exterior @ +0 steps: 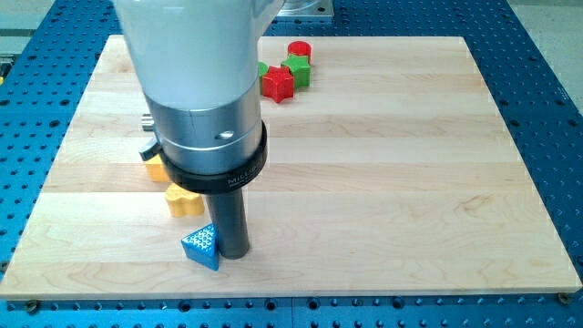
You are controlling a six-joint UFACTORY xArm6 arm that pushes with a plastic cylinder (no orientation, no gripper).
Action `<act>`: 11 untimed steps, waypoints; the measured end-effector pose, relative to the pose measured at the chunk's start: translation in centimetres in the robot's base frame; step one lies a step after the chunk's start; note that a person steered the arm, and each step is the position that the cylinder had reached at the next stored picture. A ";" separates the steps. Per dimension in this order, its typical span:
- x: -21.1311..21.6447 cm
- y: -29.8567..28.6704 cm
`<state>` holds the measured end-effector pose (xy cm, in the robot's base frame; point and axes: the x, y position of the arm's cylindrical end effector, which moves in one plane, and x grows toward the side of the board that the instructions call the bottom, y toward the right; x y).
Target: Move the cube bottom left to green circle
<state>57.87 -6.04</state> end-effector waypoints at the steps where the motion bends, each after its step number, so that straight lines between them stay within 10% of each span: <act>1: -5.5 0.9; 11: -21.2 -14.7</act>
